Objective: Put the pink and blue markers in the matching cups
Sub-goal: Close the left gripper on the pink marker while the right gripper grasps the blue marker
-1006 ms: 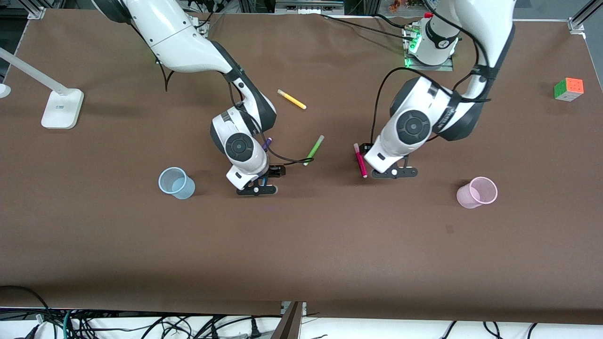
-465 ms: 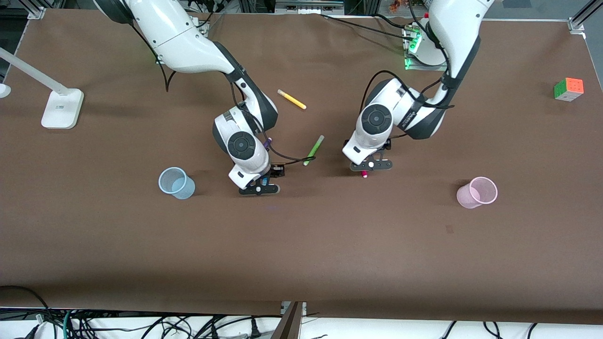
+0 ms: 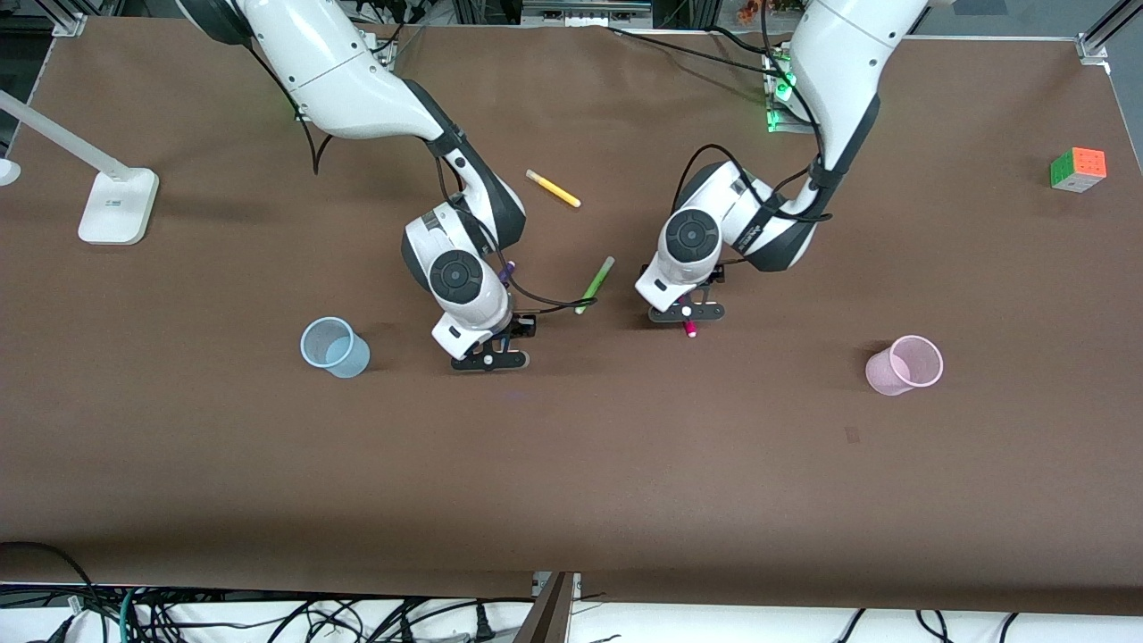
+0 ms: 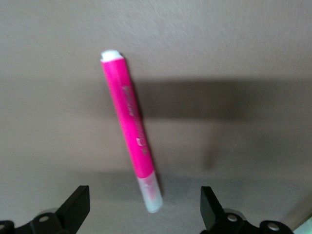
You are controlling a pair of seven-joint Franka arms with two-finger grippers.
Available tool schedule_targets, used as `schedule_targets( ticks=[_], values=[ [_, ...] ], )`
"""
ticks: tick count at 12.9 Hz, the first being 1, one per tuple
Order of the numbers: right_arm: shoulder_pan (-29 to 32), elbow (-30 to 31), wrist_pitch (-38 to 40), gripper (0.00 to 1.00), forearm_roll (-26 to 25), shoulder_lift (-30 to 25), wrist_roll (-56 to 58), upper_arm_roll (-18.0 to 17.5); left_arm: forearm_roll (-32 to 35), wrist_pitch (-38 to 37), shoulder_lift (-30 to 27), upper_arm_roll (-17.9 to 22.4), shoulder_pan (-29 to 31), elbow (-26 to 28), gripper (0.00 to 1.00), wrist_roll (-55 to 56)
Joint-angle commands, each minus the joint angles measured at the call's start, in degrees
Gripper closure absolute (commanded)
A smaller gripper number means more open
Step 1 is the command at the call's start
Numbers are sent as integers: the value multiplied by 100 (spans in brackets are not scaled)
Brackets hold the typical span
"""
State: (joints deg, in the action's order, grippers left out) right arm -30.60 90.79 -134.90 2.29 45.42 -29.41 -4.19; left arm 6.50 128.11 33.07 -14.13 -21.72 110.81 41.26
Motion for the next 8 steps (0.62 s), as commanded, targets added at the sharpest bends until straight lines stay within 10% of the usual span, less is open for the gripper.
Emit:
schedule_targets(
  ticks=[1,6,7,8],
  values=[
    [72,97,-63,100,61,-86,101,24,150,38,59,59,-96,-25,0,136],
    [125,106,-54,100,70,-104,14,-3,150,30,77,51,-96,-25,20,75],
    [125,106,-54,86,78,-103,14,-3,150,21,77,51,-96,-25,34,75],
    [125,106,-54,46,87,-103,-4,-3,150,12,86,51,-96,-25,50,66]
  ],
)
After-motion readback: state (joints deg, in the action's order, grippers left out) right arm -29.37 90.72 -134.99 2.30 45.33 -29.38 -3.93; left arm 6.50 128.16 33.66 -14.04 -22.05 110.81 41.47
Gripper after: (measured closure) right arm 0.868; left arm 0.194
